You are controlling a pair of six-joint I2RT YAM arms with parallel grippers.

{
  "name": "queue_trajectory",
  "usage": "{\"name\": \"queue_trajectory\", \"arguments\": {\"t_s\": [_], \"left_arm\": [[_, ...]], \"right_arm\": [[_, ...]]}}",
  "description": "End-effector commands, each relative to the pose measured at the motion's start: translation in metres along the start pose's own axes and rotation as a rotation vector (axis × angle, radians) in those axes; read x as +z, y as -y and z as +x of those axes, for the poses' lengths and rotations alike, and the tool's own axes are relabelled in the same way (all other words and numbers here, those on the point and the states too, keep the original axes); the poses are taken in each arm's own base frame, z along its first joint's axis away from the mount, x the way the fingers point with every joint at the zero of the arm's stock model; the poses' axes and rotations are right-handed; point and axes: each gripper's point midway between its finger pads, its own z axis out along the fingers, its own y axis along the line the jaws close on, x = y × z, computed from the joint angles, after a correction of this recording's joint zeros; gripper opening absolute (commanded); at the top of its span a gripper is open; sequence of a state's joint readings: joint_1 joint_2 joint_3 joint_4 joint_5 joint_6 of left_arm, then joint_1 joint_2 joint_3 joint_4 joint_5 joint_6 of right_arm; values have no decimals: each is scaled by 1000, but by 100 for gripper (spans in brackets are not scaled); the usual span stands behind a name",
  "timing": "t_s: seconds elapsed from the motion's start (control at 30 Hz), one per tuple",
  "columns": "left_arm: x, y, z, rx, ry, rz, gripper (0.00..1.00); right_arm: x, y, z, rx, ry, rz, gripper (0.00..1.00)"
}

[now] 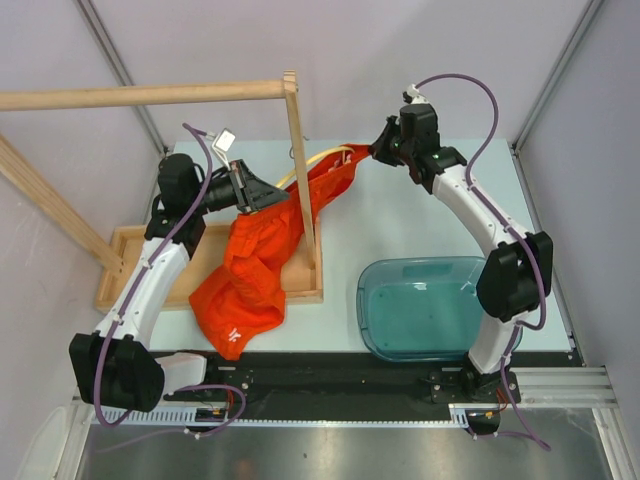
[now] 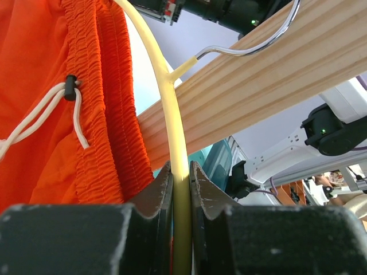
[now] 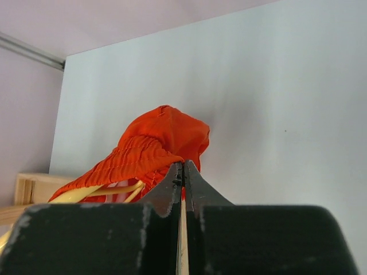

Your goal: Remove the shorts from the hanger

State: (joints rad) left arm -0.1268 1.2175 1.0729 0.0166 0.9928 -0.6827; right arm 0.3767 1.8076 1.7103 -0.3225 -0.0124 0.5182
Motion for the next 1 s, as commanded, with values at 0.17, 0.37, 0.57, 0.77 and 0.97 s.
{"name": "queue_trajectory", "arguments": {"t_s": [0.17,0.37,0.57,0.77,0.97], "left_arm": [[-21,64,-4,180,-36,211,0],[-18,60,-3,167,-49,214,0],[-23,69,-2,191,-46,235,0],[-27,73,-8,223,-27,197,0],[-28,73,-15,240,-8,188,1]], "right_arm": [[11,122,-55,-54,182,395,0],[-1,19,-56,-209,266,161,0],[20,51,-54,-125,177,314,0],[41,128,-49,-87,99,480,0],[53,173,-25,-68,3,509,0]]}}
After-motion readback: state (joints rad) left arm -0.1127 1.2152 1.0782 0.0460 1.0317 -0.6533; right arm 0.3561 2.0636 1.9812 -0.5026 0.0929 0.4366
